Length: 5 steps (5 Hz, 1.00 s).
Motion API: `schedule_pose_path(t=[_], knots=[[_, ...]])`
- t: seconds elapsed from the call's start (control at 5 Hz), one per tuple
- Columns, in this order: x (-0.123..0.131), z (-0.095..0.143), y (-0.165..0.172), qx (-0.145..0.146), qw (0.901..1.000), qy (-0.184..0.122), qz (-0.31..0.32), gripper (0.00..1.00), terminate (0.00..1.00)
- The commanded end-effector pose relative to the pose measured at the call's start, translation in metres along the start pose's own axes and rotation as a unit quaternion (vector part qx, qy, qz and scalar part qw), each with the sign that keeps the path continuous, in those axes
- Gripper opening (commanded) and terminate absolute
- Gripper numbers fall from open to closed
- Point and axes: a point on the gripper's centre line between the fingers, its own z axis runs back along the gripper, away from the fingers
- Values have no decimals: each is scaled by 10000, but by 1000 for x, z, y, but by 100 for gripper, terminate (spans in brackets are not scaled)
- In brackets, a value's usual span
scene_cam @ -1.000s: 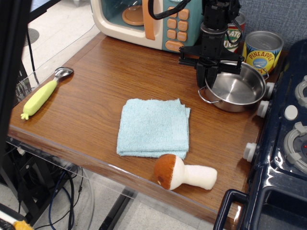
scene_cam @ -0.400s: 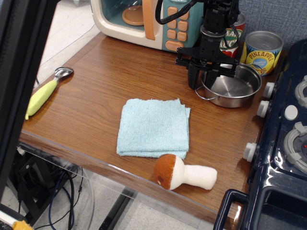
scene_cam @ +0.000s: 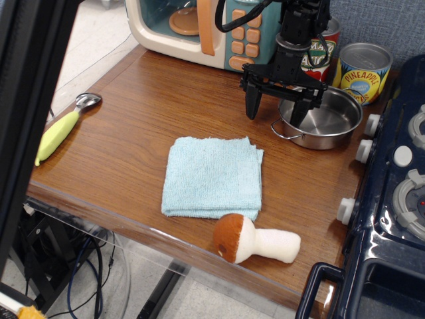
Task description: Move the pot to the front of the can with the yellow label.
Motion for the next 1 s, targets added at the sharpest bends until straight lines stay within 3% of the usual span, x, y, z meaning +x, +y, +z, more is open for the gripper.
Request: schedule_pose_path(t=[0.0,0.2,0.8], knots=[[11,80,32,-533,9949,-817,270,100,0],[6,91,42,-561,9938,-933,242,100,0],[6,91,42,-561,9938,-933,242,100,0]])
